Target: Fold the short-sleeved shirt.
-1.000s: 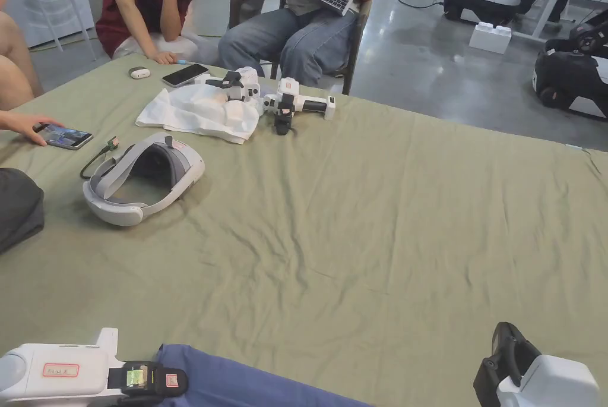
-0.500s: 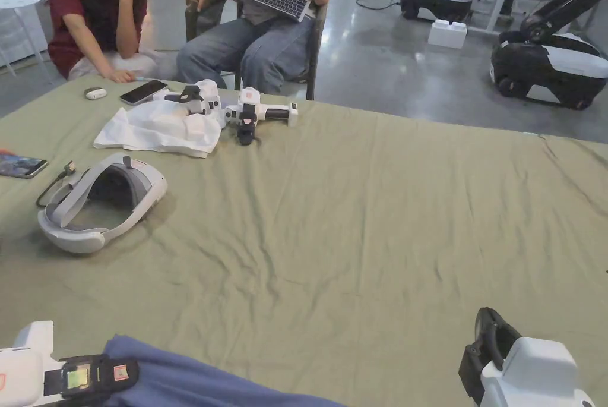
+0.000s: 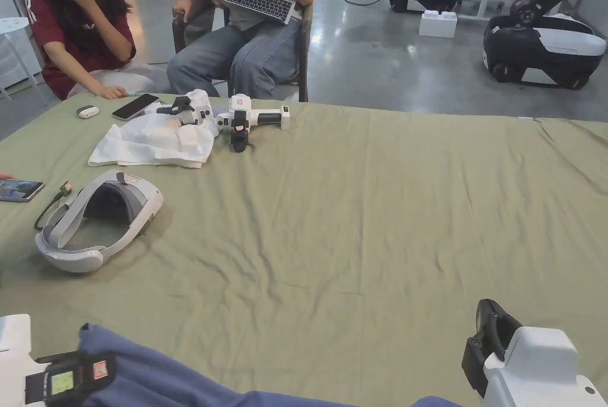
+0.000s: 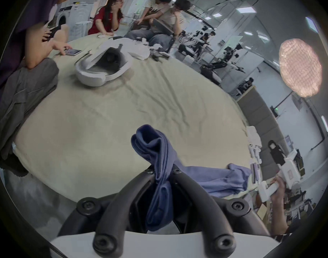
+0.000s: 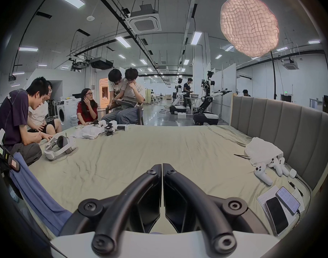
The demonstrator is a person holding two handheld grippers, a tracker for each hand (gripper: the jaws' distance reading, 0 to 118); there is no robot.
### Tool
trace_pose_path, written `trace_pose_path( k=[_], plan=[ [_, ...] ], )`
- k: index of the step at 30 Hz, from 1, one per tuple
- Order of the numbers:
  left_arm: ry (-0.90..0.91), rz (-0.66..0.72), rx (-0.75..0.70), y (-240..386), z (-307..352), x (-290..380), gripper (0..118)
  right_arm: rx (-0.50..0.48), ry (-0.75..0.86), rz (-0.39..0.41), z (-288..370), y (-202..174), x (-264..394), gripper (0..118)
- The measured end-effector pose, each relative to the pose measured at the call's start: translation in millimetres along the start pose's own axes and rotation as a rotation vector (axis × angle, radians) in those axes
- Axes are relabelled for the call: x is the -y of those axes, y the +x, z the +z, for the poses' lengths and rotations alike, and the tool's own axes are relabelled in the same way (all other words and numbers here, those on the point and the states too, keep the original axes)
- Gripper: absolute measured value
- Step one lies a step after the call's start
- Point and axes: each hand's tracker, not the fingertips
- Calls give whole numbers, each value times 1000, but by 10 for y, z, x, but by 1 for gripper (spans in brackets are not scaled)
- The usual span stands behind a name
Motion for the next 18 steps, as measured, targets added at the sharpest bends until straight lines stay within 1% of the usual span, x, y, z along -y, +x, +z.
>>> trace_pose_path(
  k=[5, 8, 14, 18],
  plan=[
    [-18, 8, 150, 491, -160, 81, 6, -6, -3, -3, 11, -7, 11, 0],
    [-59, 0, 195, 776, -363, 157, 6, -5, -10, -5, 14, 14, 33, 0],
    [-212, -74, 183, 1145, -1118, 436, 6, 15, -23, -16, 43, 109, 63, 0],
    [-307, -104, 125, 1352, -1620, 696, 7, 34, -34, -21, 72, 181, 94, 0]
  ],
)
